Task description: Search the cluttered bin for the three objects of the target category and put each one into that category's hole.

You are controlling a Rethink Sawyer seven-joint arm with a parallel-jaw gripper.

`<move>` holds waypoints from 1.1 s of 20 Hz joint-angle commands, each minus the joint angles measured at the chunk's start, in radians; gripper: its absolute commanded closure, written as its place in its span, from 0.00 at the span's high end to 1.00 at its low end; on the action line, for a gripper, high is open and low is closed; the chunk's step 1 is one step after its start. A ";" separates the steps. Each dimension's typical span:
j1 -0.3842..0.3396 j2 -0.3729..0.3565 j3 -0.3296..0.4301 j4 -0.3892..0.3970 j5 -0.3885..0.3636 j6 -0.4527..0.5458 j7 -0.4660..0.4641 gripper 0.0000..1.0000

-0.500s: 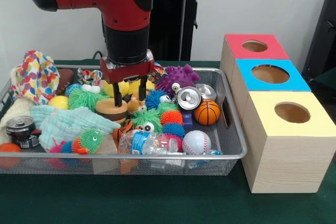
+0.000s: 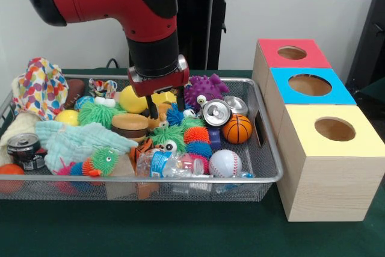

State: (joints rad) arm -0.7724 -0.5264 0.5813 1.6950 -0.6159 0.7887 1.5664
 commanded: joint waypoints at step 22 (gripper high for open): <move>0.099 0.006 -0.244 -0.099 -0.035 0.059 0.016 1.00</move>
State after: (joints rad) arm -0.6824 -0.5286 0.4073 1.6756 -0.5970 0.7882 1.5664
